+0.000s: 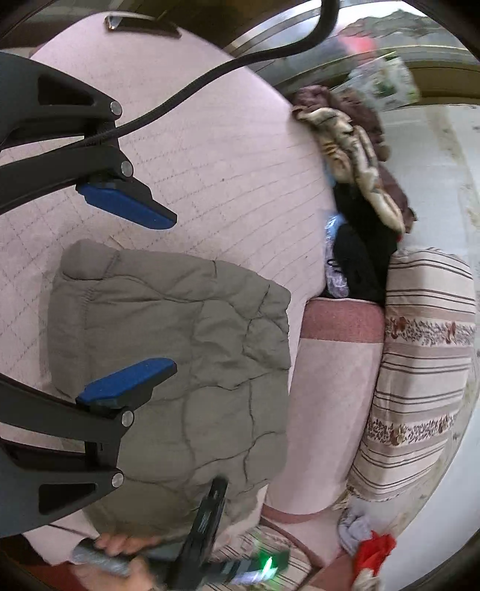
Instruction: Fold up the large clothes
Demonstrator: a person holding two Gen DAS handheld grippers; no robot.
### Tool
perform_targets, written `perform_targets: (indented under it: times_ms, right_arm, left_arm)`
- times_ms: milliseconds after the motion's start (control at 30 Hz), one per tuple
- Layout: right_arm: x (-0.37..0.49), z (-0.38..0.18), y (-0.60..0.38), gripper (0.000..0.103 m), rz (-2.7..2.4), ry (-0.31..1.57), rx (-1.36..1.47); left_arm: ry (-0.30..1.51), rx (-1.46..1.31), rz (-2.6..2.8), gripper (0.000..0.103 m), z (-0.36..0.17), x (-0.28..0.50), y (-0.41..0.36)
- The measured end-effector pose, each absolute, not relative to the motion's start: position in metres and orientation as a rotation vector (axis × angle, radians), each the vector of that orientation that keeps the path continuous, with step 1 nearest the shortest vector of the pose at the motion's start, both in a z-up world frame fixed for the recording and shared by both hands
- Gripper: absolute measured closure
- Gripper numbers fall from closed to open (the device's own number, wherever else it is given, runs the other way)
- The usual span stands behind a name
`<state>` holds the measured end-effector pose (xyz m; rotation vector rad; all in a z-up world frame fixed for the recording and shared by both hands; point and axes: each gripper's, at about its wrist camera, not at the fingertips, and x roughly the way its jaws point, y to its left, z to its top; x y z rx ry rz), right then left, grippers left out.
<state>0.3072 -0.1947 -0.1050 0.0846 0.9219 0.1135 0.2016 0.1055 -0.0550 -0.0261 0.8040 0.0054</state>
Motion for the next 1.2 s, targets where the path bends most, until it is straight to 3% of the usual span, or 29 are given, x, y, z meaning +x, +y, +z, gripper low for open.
perform_targets:
  times_ms: [67, 200, 267, 500, 733, 1000, 1033, 1200]
  right_arm:
    - [0.326, -0.133, -0.189, 0.038, 0.057, 0.964, 0.061]
    - [0.336, -0.147, -0.192, 0.031, 0.015, 0.972, 0.07]
    - [0.331, -0.139, -0.195, 0.031, 0.019, 0.971, 0.083]
    - [0.277, -0.098, -0.214, 0.03, -0.005, 0.872, 0.121]
    - [0.202, -0.094, -0.238, 0.028, -0.069, 0.839, 0.07]
    - [0.184, -0.142, -0.321, 0.024, -0.218, 0.963, 0.084]
    - [0.18, -0.141, -0.334, 0.02, -0.251, 0.968, 0.114]
    - [0.137, -0.106, -0.373, 0.02, -0.314, 0.892, 0.178]
  left_arm:
    - [0.782, 0.006, 0.025, 0.032, -0.058, 0.193, 0.102]
    - [0.73, 0.002, 0.046, 0.032, -0.055, 0.177, 0.108]
    - [0.696, -0.009, 0.073, 0.031, -0.048, 0.167, 0.112]
    - [0.559, -0.066, 0.163, 0.014, -0.016, 0.13, 0.122]
    - [0.573, -0.085, 0.166, 0.014, -0.005, 0.109, 0.112]
    - [0.633, -0.073, 0.175, 0.014, -0.015, 0.089, 0.103]
    - [0.623, -0.066, 0.183, 0.014, -0.013, 0.085, 0.102]
    - [0.574, -0.042, 0.244, 0.014, -0.004, 0.071, 0.109]
